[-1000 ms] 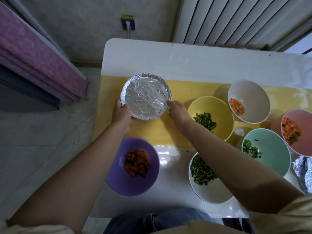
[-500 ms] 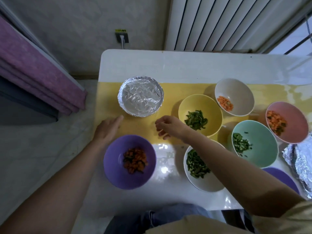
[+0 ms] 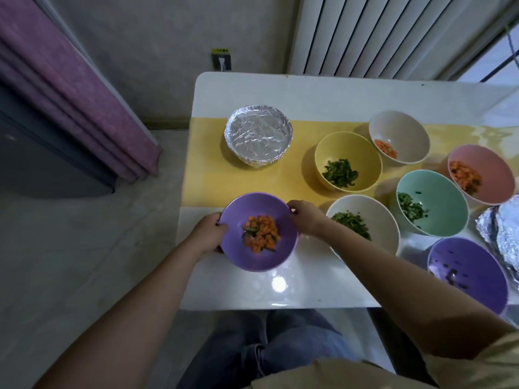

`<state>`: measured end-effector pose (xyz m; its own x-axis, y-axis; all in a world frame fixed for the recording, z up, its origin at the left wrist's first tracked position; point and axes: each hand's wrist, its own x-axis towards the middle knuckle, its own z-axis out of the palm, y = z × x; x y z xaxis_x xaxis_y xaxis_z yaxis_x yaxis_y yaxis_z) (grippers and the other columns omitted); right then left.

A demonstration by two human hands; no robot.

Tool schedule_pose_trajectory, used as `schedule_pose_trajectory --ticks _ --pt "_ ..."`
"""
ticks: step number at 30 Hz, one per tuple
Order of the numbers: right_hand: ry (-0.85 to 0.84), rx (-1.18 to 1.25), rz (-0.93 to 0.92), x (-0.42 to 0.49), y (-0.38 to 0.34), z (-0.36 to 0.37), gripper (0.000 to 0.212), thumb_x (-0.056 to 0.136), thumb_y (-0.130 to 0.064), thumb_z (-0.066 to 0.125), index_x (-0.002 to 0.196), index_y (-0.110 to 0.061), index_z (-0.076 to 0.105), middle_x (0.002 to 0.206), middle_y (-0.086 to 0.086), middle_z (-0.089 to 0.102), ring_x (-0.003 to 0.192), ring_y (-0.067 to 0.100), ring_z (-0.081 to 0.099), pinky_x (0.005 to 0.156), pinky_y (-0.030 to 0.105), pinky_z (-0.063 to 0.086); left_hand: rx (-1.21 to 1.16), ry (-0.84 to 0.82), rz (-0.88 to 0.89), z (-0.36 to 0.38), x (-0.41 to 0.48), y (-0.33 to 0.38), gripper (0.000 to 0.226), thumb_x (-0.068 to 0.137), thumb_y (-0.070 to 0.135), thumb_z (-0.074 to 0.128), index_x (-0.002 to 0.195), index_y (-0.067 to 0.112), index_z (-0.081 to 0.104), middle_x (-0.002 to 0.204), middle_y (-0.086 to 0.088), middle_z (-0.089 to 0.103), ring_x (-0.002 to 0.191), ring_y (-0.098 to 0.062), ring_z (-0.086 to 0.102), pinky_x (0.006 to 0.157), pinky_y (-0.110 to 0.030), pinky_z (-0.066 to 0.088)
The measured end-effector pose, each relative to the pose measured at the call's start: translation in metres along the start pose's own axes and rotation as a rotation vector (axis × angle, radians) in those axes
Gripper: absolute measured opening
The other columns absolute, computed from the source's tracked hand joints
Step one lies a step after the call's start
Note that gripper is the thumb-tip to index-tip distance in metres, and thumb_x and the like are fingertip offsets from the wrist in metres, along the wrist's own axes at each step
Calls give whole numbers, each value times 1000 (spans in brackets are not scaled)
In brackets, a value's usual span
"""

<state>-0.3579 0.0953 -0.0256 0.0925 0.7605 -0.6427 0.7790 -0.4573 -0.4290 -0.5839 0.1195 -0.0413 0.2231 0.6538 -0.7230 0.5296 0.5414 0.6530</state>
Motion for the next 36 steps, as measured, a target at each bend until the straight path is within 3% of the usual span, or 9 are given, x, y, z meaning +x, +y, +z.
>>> schedule_pose_trajectory --ticks 5,7,10,15,20,23,28,32,36 --pt "139 95 2 -25 11 10 45 96 -18 49 139 -7 48 132 16 58 121 32 54 98 36 42 174 153 27 9 3 -6 41 81 27 51 119 15 60 123 -18 64 99 -31 63 83 -40 52" --pt "230 139 -72 -34 12 13 47 95 -14 50 141 -5 44 136 16 55 124 31 51 101 36 40 373 445 75 14 2 2 46 89 19 52 135 11 52 134 -18 55 119 -36 53 95 -41 44" --pt "300 254 -187 -50 20 2 40 93 -10 53 134 -8 54 128 11 61 116 25 58 98 32 43 400 634 346 32 -14 30 35 89 5 49 121 12 63 121 -16 59 117 -34 51 91 -40 42" --pt "267 514 -262 -86 70 -45 23 98 -9 51 113 -10 67 100 5 72 91 15 68 85 26 54 352 409 770 100 -32 93 31 87 2 46 85 19 73 88 5 69 88 -20 62 77 -32 46" --pt "561 678 -156 -113 176 -94 26 94 4 46 102 -4 69 80 3 69 62 3 64 67 18 52 509 -29 770 207 -36 151 29 96 10 45 94 24 70 91 10 71 87 -9 65 78 -30 52" --pt "670 716 -7 -120 254 -118 28 94 6 42 97 -7 66 76 8 65 55 3 59 62 21 49 561 -153 794 278 -26 172 25 95 12 49 97 26 70 95 5 74 92 -15 67 85 -36 53" --pt "696 461 249 -116 366 -140 26 94 -11 51 115 -10 67 110 13 63 101 27 60 91 37 46 537 -201 748 382 -8 203 25 92 10 51 98 23 70 94 -1 74 90 -20 69 84 -41 54" --pt "439 304 334 -101 413 -146 47 99 -34 50 143 -18 46 154 22 25 141 34 27 112 37 24 541 -217 646 439 -4 218 24 95 11 49 105 18 70 102 -3 72 94 -21 65 87 -35 51" --pt "222 191 348 -94 440 -143 62 100 -44 43 153 -19 24 161 19 -7 148 36 -4 118 47 9 529 -236 533 479 9 222 20 95 14 49 103 22 66 107 -5 69 100 -24 63 93 -42 51"
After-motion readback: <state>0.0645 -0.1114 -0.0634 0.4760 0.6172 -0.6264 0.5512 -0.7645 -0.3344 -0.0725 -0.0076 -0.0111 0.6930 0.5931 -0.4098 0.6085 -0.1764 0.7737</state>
